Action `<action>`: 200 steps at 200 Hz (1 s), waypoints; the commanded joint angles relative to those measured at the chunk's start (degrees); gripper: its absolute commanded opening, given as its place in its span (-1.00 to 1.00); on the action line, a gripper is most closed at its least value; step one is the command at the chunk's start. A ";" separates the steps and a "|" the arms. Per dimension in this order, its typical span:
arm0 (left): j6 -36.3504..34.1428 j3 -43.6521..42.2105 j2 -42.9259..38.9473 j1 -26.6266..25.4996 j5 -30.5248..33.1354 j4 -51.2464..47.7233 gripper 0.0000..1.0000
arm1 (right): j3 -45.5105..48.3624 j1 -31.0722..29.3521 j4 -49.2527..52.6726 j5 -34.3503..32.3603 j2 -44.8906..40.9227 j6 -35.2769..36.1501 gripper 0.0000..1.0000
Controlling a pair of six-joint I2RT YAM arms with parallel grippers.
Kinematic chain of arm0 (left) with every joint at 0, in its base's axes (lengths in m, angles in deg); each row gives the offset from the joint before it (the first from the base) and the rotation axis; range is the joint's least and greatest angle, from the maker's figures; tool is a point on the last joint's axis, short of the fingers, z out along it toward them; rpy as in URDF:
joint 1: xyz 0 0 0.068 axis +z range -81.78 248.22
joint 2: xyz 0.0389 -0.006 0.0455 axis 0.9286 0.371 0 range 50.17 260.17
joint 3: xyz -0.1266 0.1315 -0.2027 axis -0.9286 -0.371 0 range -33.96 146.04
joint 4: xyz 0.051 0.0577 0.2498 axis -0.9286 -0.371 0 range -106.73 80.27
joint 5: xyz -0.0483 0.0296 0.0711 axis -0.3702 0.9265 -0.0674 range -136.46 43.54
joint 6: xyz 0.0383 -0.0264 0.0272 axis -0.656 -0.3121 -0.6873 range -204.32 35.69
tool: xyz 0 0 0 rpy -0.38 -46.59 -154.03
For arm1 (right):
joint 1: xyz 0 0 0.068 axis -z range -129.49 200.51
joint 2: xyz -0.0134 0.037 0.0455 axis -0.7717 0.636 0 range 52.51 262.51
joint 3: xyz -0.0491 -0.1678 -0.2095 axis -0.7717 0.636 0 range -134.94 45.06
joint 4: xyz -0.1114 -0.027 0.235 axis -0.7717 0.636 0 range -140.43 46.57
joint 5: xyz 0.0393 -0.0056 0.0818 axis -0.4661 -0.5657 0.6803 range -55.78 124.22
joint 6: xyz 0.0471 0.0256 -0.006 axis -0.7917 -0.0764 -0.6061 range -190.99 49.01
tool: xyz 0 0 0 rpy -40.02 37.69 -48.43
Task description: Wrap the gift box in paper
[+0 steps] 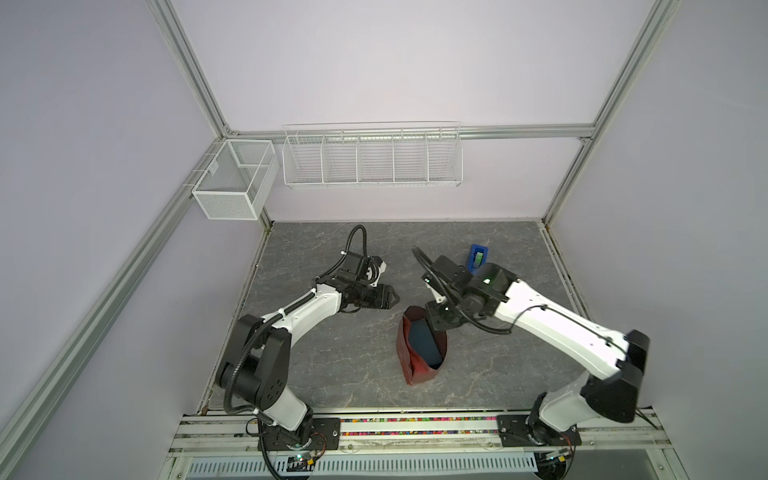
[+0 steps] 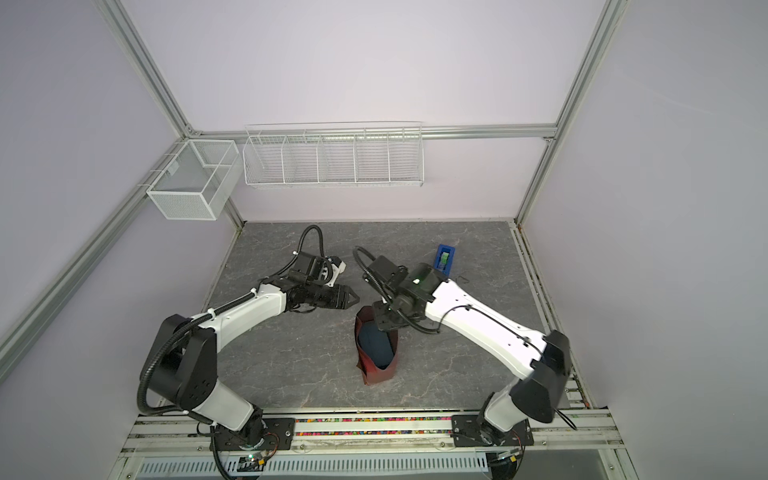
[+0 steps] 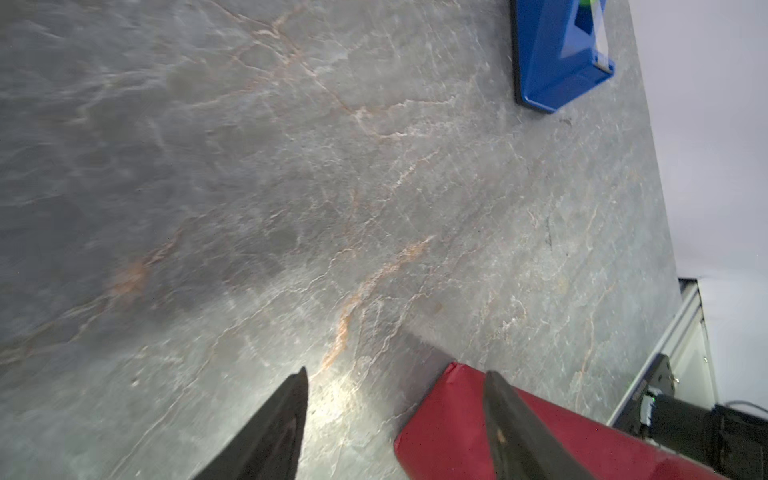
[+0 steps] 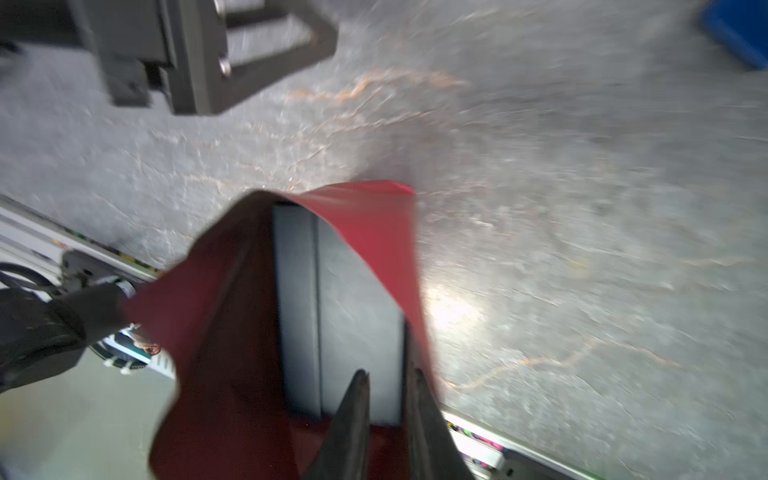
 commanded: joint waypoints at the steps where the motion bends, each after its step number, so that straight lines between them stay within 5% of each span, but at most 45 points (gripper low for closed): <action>1: -1.16 1.65 3.23 0.10 -10.75 1.52 0.20 | 8.86 2.57 4.07 -2.25 -7.98 -5.35 -0.55; 37: -1.49 3.50 8.58 -0.08 -16.26 0.56 -0.17 | 27.32 3.30 -7.09 10.15 -17.45 -13.06 -0.55; 82: -2.35 3.30 12.72 -1.35 -19.01 -1.37 -0.45 | 45.28 -0.26 -37.95 25.35 -19.83 -24.69 -0.56; 112: -1.80 1.84 12.69 -1.50 -18.95 -0.65 -0.50 | 49.17 -0.75 -49.30 27.21 -17.51 -29.16 -0.59; 200: 0.95 -3.13 6.32 3.09 -15.62 -0.67 -0.56 | 45.92 5.01 -49.78 25.59 -13.51 -26.24 -0.62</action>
